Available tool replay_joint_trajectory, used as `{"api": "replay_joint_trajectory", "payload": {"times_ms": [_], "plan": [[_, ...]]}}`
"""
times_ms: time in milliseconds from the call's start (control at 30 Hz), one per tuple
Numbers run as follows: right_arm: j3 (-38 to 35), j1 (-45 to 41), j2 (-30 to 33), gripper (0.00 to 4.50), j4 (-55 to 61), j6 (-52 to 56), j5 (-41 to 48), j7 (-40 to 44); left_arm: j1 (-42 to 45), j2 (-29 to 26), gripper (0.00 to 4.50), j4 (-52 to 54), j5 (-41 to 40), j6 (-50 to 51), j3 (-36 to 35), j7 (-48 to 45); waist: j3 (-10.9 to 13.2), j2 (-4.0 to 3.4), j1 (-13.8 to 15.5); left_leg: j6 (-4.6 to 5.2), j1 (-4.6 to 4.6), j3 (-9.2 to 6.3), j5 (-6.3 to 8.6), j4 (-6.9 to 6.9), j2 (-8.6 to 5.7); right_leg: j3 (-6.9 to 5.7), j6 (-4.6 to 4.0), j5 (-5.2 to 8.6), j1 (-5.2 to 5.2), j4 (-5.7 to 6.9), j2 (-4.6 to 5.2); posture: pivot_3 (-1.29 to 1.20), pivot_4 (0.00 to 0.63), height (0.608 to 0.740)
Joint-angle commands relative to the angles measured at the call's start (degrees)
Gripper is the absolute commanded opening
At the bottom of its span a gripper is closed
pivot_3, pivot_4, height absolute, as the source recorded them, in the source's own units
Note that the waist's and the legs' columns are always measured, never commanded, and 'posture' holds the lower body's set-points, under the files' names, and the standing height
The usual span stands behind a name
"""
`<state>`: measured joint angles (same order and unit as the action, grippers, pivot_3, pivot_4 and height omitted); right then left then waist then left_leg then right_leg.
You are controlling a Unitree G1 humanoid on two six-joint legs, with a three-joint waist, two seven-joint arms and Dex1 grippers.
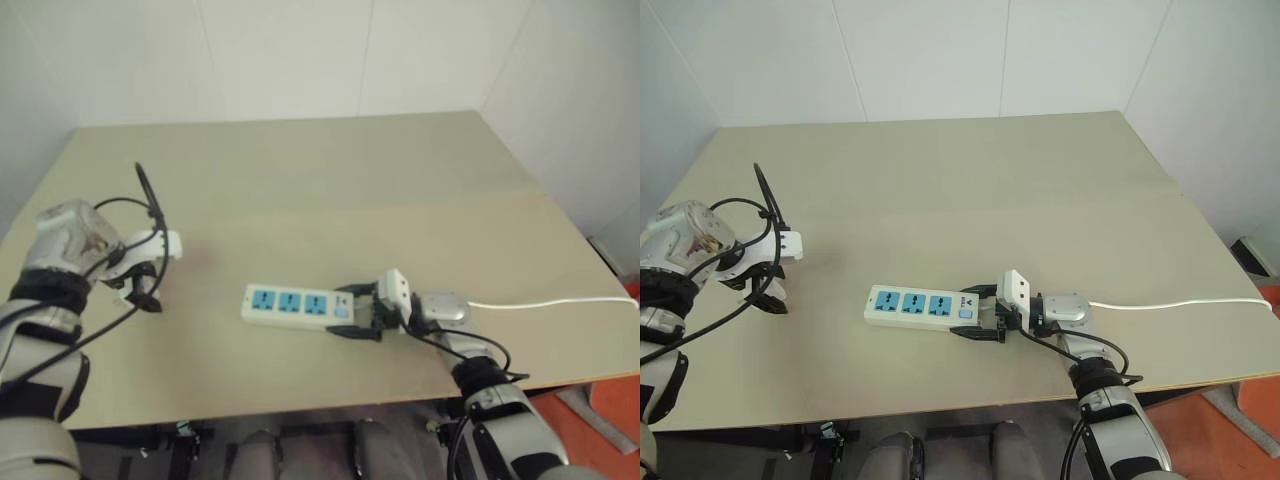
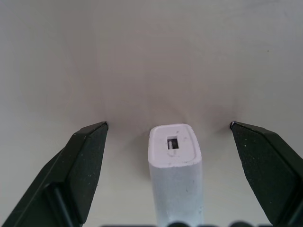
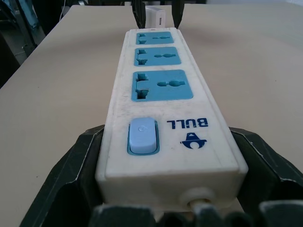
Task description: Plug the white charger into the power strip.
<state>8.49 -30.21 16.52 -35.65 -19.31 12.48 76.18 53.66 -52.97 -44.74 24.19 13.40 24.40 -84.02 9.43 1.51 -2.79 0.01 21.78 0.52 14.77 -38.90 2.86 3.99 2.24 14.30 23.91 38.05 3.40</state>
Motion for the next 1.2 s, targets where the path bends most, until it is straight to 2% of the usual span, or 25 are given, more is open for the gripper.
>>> {"api": "replay_joint_trajectory", "payload": {"times_ms": [33, 367, 400, 600, 700, 967, 1200], "plan": [[0.4, 0.8, -0.8, 3.41, 0.7, 0.4, 0.2, -0.2, -0.5, 0.7, 4.12, -0.3, 0.2, -0.6, -0.1, 0.7, 0.0, 0.0, 0.0, 0.0, -0.01, 0.0, 0.0, 0.0, 0.0, 0.0, 0.0, 0.0, -0.01, 0.0, 0.0, 0.0, 0.15, 0.74], [0.4, 0.8, -0.8, 3.41, 0.8, 0.6, 0.4, -0.2, -1.6, 0.3, 1.14, 0.8, 0.0, -0.6, -0.4, -0.3, 0.0, -0.01, 0.1, 0.0, -0.06, -0.07, -0.02, 0.0, 0.0, 0.0, -0.01, 0.0, -0.04, 0.04, -0.05, 0.0, 0.15, 0.74], [0.4, 0.8, -0.8, 3.41, 0.8, 0.6, 0.4, -0.2, -1.6, 0.4, 1.01, 0.9, -0.1, -0.5, -0.6, -0.3, 0.0, -0.01, 0.1, 0.0, -0.05, -0.07, -0.02, 0.0, 0.0, 0.0, -0.01, 0.0, -0.03, 0.03, -0.05, 0.0, 0.15, 0.74], [0.4, 1.2, -0.6, 3.41, 1.2, 0.8, 0.4, -0.2, -2.1, 0.9, 1.01, 2.6, -1.1, 0.0, -2.1, 0.4, 0.0, -0.01, 0.1, 0.0, -0.05, -0.08, -0.02, 0.0, 0.0, 0.0, -0.01, 0.0, -0.04, 0.03, -0.05, 0.0, 0.15, 0.74], [0.3, 1.7, -0.2, 3.41, 1.7, 1.1, 0.5, -0.2, -2.0, 1.9, 1.01, 5.4, -4.5, -0.3, -5.0, -0.3, 0.0, -0.01, 0.2, 0.0, -0.05, -0.09, -0.02, 0.0, 0.0, 0.0, -0.01, 0.0, -0.04, 0.03, -0.05, 0.0, 0.15, 0.74], [0.6, 1.9, 0.5, 3.41, 2.3, 1.5, 0.1, 0.2, -3.2, 7.0, 1.01, 18.3, -21.2, 0.9, -15.3, -3.9, 0.0, 0.11, -0.2, -0.03, 0.34, -0.17, -0.04, -0.07, 0.01, -0.03, -0.01, -0.01, 0.2, -0.06, -0.04, 0.0, 0.15, 0.74], [1.5, 1.2, -0.6, 3.41, 1.2, 1.0, -0.2, 1.2, -7.5, 15.8, 1.01, 26.6, -37.5, 2.0, -24.8, 0.1, 0.0, 0.12, -0.3, -0.03, 0.36, -0.19, -0.04, -0.04, 0.0, -0.03, -0.01, -0.01, 0.16, -0.14, -0.01, 0.0, 0.15, 0.74]]}}
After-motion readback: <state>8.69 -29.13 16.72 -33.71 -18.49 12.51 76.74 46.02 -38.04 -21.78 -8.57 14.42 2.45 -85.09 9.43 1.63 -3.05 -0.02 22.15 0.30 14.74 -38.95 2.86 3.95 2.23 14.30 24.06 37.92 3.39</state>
